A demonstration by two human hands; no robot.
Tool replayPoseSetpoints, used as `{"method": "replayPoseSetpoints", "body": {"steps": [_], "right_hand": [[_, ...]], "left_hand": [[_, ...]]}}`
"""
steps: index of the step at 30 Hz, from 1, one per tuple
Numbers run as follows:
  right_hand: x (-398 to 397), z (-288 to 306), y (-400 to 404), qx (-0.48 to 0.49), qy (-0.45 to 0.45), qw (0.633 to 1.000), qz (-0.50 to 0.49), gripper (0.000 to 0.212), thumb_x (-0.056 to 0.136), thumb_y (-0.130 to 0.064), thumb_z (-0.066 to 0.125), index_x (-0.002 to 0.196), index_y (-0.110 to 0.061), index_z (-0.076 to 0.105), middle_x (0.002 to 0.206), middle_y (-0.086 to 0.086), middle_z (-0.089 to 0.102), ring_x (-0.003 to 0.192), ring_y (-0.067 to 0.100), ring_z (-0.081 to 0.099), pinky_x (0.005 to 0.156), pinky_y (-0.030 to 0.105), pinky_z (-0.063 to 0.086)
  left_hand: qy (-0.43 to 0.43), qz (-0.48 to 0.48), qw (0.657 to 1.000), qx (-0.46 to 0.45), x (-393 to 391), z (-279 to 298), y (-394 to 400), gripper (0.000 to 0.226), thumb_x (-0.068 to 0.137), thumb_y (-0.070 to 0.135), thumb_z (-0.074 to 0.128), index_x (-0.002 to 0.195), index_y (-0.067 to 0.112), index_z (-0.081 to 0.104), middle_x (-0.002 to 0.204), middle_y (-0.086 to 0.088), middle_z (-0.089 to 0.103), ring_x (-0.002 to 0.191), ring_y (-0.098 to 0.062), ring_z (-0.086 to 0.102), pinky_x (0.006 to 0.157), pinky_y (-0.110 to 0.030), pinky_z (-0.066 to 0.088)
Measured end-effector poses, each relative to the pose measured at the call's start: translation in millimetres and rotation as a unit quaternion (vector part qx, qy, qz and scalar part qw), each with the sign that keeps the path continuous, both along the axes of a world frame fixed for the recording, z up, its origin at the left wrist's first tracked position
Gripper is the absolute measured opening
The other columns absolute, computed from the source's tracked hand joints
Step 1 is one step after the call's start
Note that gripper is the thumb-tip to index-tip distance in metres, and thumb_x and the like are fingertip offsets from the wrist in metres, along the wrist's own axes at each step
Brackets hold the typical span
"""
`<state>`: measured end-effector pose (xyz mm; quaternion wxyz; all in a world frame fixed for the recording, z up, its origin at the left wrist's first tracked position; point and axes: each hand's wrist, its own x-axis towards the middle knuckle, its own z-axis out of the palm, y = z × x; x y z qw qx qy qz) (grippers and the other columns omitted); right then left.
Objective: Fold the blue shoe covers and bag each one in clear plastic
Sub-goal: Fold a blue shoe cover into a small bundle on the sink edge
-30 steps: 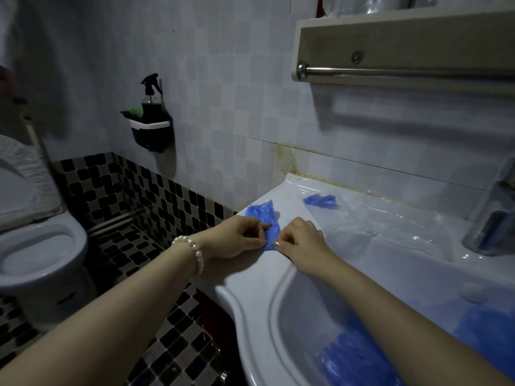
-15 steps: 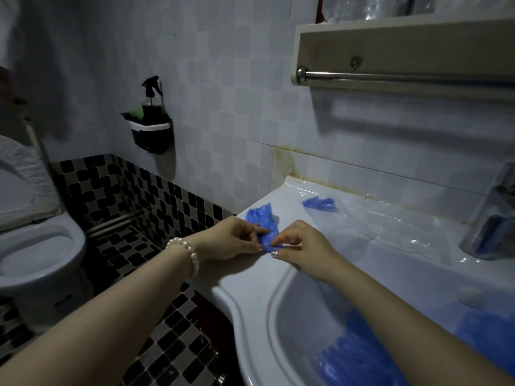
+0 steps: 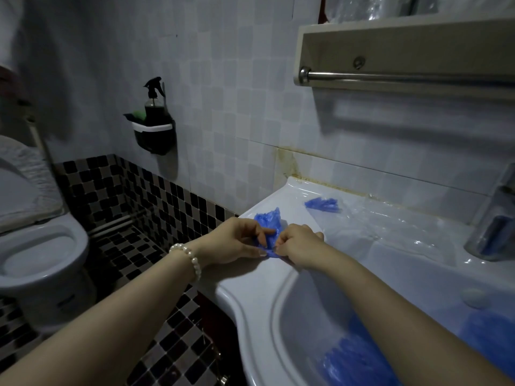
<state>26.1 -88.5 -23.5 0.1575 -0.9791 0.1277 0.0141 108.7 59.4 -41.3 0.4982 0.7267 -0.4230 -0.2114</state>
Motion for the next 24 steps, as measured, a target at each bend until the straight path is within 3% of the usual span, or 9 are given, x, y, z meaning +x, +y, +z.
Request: {"method": "replayPoseSetpoints", "body": {"steps": [3, 7, 11, 13, 17, 21, 24], "right_hand": [[1.1, 1.6, 3.2, -0.018, 0.01, 1.0, -0.013, 0.022, 0.093, -0.018, 0.045, 0.107, -0.018, 0.063, 0.114, 0.006, 0.054, 0.11, 0.026, 0.045, 0.08, 0.034, 0.027], [0.6, 1.9, 5.0, -0.018, 0.01, 1.0, -0.02, 0.012, 0.091, -0.017, 0.047, 0.091, -0.021, 0.058, 0.102, 0.005, 0.049, 0.102, 0.024, 0.043, 0.081, 0.035, 0.027], [1.1, 0.8, 4.6, -0.02, -0.001, 1.0, -0.02, 0.019, 0.092, -0.017, 0.045, 0.101, -0.019, 0.061, 0.103, 0.007, 0.051, 0.1, 0.024, 0.042, 0.08, 0.035, 0.026], [0.5, 0.5, 4.4, -0.023, 0.001, 1.0, -0.019, 0.02, 0.093, -0.017, 0.045, 0.105, -0.018, 0.061, 0.103, 0.007, 0.05, 0.097, 0.023, 0.039, 0.08, 0.035, 0.026], [1.2, -0.2, 4.8, -0.028, 0.001, 0.999, -0.019, 0.025, 0.092, -0.019, 0.046, 0.112, -0.017, 0.061, 0.114, 0.006, 0.051, 0.111, 0.027, 0.042, 0.082, 0.035, 0.025], [0.5, -0.2, 3.9, -0.021, 0.007, 1.0, -0.021, 0.025, 0.092, -0.021, 0.047, 0.112, -0.018, 0.062, 0.12, 0.006, 0.052, 0.114, 0.026, 0.042, 0.082, 0.034, 0.026], [-1.1, -0.5, 3.7, -0.005, 0.002, 1.0, -0.027, 0.024, 0.093, -0.022, 0.047, 0.11, -0.018, 0.063, 0.12, 0.006, 0.053, 0.114, 0.026, 0.042, 0.084, 0.035, 0.027]], "left_hand": [[-0.014, 0.014, 1.0, 0.018, 0.3, -1.6, 2.1, 0.021, 0.074, -0.007, 0.073, 0.07, 0.012, 0.065, 0.115, -0.004, 0.068, 0.114, -0.001, 0.058, 0.095, -0.017, 0.046], [-0.004, 0.05, 0.998, -0.032, -3.3, 0.6, 4.4, 0.023, 0.068, -0.014, 0.075, 0.076, 0.008, 0.071, 0.111, -0.003, 0.068, 0.11, 0.0, 0.06, 0.092, -0.017, 0.047], [0.111, 0.123, 0.971, -0.173, -7.5, 5.6, 7.9, 0.023, 0.067, -0.023, 0.066, 0.071, -0.001, 0.067, 0.098, -0.001, 0.072, 0.088, -0.011, 0.069, 0.075, -0.024, 0.056], [0.097, 0.146, 0.966, -0.188, -8.9, 6.4, 8.2, 0.025, 0.065, -0.02, 0.07, 0.064, 0.005, 0.068, 0.083, 0.001, 0.072, 0.077, -0.012, 0.066, 0.069, -0.021, 0.055], [-0.093, 0.132, 0.985, -0.061, -11.4, 1.6, 3.1, 0.027, 0.06, -0.002, 0.085, 0.059, 0.018, 0.067, 0.066, 0.005, 0.065, 0.066, -0.01, 0.056, 0.069, -0.022, 0.047], [-0.143, 0.136, 0.98, 0.016, -7.5, -4.7, 1.5, 0.023, 0.061, 0.015, 0.088, 0.058, 0.026, 0.067, 0.068, 0.002, 0.068, 0.066, -0.012, 0.057, 0.07, -0.033, 0.049], [-0.176, 0.127, 0.975, 0.052, -8.5, -4.7, 2.4, 0.021, 0.058, 0.032, 0.089, 0.061, 0.031, 0.068, 0.069, 0.011, 0.065, 0.07, -0.01, 0.059, 0.073, -0.029, 0.048]]}}
